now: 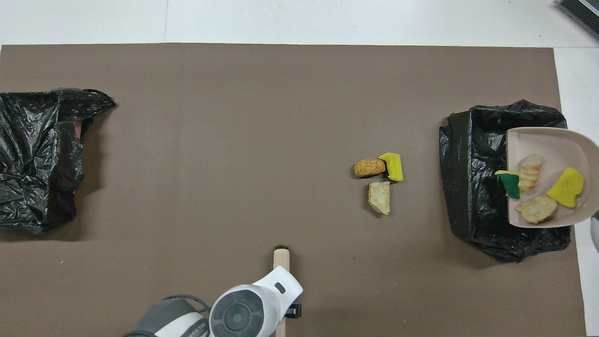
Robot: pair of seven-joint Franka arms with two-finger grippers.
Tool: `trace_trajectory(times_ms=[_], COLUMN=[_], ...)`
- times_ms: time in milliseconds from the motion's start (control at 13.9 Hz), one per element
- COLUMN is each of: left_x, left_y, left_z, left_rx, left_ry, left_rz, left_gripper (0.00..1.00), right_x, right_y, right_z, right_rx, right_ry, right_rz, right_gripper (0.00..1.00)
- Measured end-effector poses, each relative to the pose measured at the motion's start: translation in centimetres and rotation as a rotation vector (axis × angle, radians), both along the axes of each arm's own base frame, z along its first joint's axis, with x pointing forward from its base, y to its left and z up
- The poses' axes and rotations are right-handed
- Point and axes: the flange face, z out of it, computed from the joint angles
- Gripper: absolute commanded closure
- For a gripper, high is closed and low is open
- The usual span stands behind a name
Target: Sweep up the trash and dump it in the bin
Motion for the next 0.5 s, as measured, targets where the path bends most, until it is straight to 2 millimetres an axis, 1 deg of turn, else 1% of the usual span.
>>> trace_trajectory(times_ms=[72, 144, 288, 360, 504], left_x=[2.5, 5.3, 10.1, 12.2, 15.7], left_y=[1.3, 3.1, 7.5, 9.9, 13.8], left_z=[1.7, 3.9, 8.4, 10.7, 15.4], left_rx=[-0.01, -0.011, 0.027, 0.05, 0.043], left_ry=[-0.032, -0.063, -0.114, -0.145, -0.209], left_rz=[-0.001, -0.009, -0.04, -0.049, -0.042], left_gripper=[0.0, 0.0, 0.0, 0.0, 0.0], right_x=[0.0, 0.2, 0.7, 0.8, 1.0], right_y=[0.5, 1.4, 3.5, 4.1, 4.4], right_z=[0.0, 0.0, 0.1, 0.1, 0.5], right_rx=[-0.003, -0.008, -0.031, -0.04, -0.104], right_ry=[0.016, 0.034, 0.052, 0.056, 0.08], right_rz=[0.015, 0.041, 0.088, 0.101, 0.15], right_gripper=[1.0, 1.0, 1.0, 1.0, 1.0])
